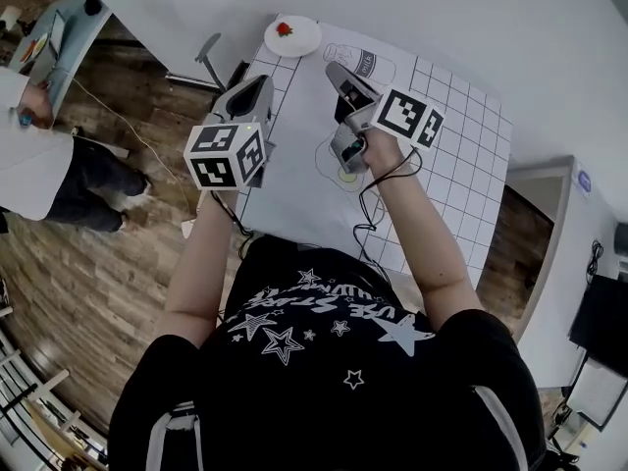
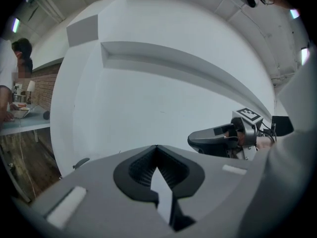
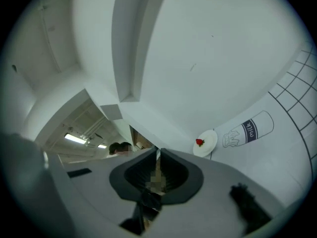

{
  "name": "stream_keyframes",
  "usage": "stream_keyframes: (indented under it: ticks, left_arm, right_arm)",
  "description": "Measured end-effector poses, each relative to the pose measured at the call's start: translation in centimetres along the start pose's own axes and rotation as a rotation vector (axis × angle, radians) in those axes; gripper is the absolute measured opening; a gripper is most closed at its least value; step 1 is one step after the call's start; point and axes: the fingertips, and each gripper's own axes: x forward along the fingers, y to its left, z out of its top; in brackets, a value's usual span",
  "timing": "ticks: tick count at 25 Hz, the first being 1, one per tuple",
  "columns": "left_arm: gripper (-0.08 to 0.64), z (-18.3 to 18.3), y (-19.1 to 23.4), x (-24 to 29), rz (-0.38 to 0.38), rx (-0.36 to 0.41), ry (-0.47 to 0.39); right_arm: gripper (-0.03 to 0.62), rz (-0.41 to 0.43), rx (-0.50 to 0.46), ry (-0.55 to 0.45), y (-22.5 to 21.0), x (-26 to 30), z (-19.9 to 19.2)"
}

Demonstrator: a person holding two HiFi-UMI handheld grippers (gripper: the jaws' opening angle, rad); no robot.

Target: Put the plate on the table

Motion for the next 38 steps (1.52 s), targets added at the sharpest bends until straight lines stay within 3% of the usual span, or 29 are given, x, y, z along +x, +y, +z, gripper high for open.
stream_keyframes:
  ticks: [4,8,15,25,38]
  left_arm:
    - [0.009,0.4,-3.3,-1.7,0.006,0.018,-0.025]
    - [0.009,-0.1,-6.3,-3.7,0.021,0.021,-0.039]
    - [0.009,-2.6,-10.5,-6.3,0.049,0.019,-0.008]
    - [0.009,-5.9,-11.6,-9.0,0.061,0.010,0.053]
    - [0.009,-7.3,-11.3,-18.9,0.085,-0.028,0.000]
  right_arm:
    - [0.029,0.087,-0.035,0.014,2.7,-3.0,-0.9]
    - [0.024,0.119,-0.091,0.057,4.0,-5.9,-2.2]
    - [0.018,0.162,-0.323,0.096,5.8,-9.5,-3.8]
    - [0.014,0.175,-0.297,0.100,5.0,-11.2,-7.2]
    - [0.014,0.115,-0.381,0.062,9.3,-14.4,-10.9]
